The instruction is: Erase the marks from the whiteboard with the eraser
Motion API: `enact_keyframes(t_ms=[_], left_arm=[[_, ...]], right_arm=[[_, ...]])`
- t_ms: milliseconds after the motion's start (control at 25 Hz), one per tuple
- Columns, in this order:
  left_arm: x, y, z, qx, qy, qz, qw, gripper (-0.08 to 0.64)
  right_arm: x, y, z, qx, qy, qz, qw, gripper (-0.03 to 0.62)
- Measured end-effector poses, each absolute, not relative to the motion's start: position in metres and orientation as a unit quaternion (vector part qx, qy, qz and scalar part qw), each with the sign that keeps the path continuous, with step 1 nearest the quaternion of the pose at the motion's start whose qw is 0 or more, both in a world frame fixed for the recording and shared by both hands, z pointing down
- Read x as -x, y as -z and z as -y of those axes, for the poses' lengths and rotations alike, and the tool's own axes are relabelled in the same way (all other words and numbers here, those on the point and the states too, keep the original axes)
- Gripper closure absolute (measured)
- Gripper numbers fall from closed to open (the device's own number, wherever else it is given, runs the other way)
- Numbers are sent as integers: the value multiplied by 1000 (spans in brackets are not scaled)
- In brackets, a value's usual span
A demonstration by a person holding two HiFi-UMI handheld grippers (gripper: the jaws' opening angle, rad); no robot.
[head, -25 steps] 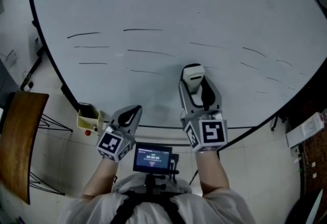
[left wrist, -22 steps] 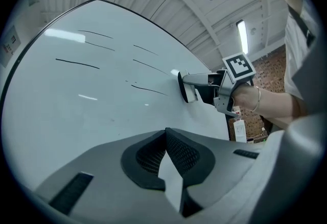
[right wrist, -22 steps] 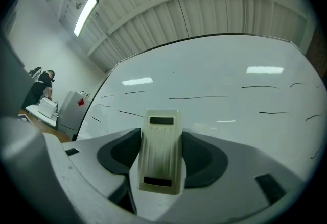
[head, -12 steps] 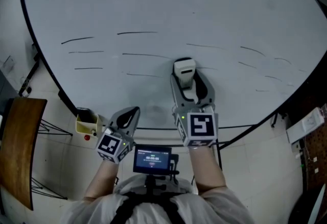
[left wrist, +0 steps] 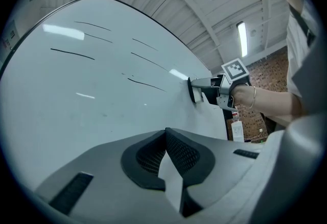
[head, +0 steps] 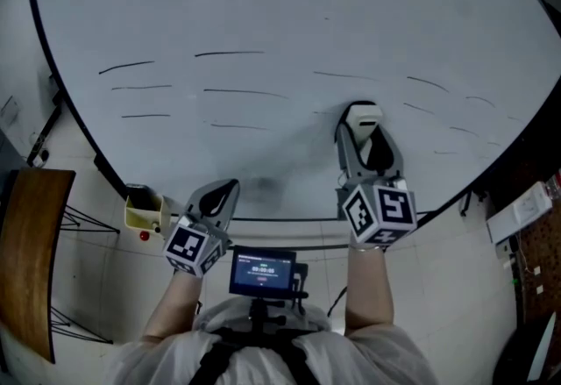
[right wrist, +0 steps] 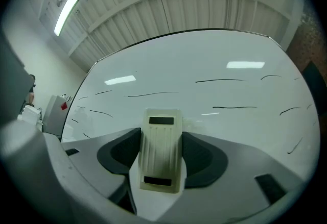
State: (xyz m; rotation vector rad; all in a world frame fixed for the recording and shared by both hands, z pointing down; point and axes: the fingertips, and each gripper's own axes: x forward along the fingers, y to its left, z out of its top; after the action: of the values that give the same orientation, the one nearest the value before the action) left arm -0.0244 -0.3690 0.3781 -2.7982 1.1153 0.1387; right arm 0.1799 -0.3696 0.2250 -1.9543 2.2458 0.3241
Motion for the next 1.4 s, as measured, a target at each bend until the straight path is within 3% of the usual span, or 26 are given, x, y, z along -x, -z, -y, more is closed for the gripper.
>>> enact_keyframes(t_ms=[320,640,800,1400], left_arm=[[26,-378,366,924,-46,-374,63,555],[35,-380,362,922,-41,-381,51,555],[51,-384,363,918,-40,-392,51,555],[40,-391,377,925,-41,-374,49,555]], right_arm=[[-212,-226,362,682,-87,-721,84,341],[-100,-233,365,601,-137,-787,23,341],[-78,-241,375,590,-128,-797,5,341],[-118,-228,378,613,-113,-782,34,337]])
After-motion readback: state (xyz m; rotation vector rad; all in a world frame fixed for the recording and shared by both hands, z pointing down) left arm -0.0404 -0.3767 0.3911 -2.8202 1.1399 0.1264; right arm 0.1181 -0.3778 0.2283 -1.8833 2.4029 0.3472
